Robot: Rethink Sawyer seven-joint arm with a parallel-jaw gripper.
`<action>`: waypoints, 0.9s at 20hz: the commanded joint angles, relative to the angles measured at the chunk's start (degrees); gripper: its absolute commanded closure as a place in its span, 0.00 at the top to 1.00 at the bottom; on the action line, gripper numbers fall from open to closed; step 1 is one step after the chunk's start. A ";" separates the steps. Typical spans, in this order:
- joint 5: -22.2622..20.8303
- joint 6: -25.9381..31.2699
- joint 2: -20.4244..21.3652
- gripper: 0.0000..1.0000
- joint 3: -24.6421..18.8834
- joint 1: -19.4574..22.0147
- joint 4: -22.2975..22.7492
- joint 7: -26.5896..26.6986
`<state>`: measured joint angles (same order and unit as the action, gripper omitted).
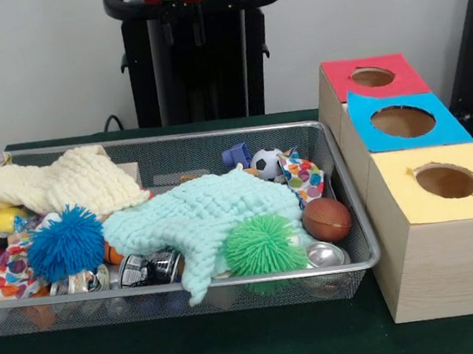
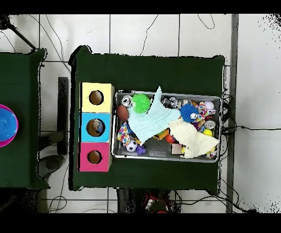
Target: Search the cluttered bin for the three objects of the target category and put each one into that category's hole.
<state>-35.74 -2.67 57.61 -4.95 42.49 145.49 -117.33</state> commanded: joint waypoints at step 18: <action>-6.81 10.71 -1.32 1.00 -8.33 7.04 -7.80 4.96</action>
<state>-41.15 0.11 57.51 -5.40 45.79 145.47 -117.33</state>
